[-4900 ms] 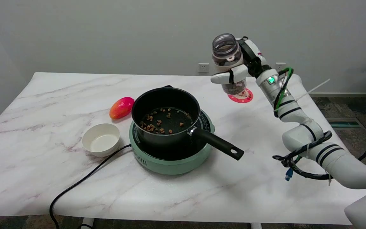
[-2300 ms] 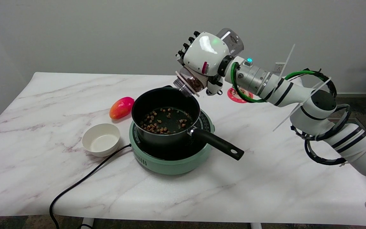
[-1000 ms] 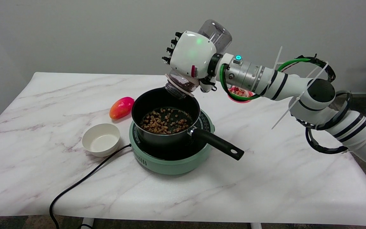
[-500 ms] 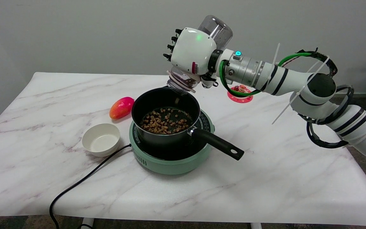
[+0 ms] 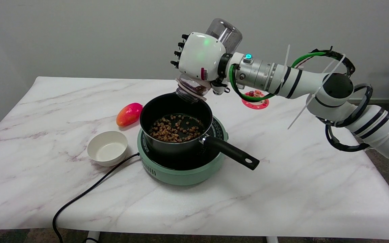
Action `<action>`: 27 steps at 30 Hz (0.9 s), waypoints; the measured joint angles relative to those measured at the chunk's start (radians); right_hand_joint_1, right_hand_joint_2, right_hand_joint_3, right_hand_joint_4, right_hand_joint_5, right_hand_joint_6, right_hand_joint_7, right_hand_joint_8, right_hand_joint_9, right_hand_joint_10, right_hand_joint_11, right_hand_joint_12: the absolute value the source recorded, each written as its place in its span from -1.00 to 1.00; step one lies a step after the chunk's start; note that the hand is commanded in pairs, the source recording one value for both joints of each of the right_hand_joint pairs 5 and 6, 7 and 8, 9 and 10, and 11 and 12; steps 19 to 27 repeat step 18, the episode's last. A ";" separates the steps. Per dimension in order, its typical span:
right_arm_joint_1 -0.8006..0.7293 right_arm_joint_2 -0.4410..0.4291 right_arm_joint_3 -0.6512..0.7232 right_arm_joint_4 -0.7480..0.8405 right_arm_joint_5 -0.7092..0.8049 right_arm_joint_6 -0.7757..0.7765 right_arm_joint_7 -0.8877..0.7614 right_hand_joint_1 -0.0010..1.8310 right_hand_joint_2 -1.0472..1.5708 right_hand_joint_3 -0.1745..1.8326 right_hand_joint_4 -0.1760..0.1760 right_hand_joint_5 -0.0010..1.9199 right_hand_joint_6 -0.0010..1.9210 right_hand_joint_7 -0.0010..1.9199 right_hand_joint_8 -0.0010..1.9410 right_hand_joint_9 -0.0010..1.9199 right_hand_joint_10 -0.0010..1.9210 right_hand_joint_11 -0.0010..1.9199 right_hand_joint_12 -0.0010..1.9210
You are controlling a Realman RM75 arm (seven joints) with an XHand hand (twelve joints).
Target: Pour the contents of the bottle into the soup pot.
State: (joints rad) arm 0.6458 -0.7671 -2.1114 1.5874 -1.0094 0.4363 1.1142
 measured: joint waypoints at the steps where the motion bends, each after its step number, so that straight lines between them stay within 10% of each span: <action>1: 0.003 0.002 -0.005 -0.002 0.000 -0.002 0.003 0.39 0.94 -0.41 0.00 1.00 1.00 1.00 0.98 0.47 0.46 0.35 0.35; 27: 0.034 0.027 -0.047 -0.011 0.008 -0.015 0.025 0.39 0.95 -0.43 0.00 1.00 1.00 1.00 0.98 0.48 0.47 0.35 0.35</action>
